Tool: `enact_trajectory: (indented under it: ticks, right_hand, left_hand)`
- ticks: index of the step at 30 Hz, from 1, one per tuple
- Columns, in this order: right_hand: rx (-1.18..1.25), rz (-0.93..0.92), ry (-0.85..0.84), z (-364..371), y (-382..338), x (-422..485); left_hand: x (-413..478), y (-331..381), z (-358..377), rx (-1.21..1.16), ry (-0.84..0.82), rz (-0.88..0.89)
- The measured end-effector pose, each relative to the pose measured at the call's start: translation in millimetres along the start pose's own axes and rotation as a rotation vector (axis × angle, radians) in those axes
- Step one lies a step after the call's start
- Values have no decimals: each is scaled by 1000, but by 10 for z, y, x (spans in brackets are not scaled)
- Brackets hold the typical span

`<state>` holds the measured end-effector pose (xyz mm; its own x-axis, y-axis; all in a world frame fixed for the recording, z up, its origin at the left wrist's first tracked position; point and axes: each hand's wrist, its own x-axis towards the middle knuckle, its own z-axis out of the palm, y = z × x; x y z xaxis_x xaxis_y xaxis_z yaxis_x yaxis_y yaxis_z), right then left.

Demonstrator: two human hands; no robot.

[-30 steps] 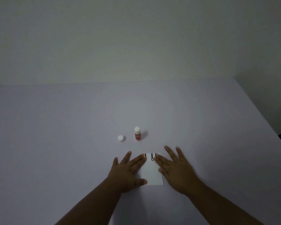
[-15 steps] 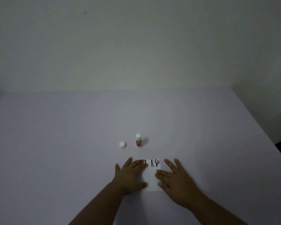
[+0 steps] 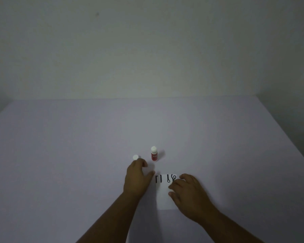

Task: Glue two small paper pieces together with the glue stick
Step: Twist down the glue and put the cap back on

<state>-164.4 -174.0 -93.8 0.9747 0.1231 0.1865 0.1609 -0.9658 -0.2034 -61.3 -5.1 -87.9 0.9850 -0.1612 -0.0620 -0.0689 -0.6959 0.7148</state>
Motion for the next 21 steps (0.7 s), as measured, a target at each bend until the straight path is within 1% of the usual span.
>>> enact_trajectory:
  ticks: [2,4,8,18,20,21]
  right_hand:
    - [4,10,24,-5,-12,24]
    - [10,20,53,-8,-21,46]
    - [34,54,90,-14,-19,77]
    - [170,156,116,-3,8,166]
    - [274,235,132,0,-20,240]
    - [363,318,122,-11,-39,285]
  left_hand:
    - [96,90,-5,-93,1,-44]
    - [181,178,-1,-184,-34,-98]
    - [307,264,41,-267,-60,-158]
    - [374,250,96,-283,-40,-186]
    - [359,277,59,-342,-55,-211]
    - [340,303,28,-395,-77,-227]
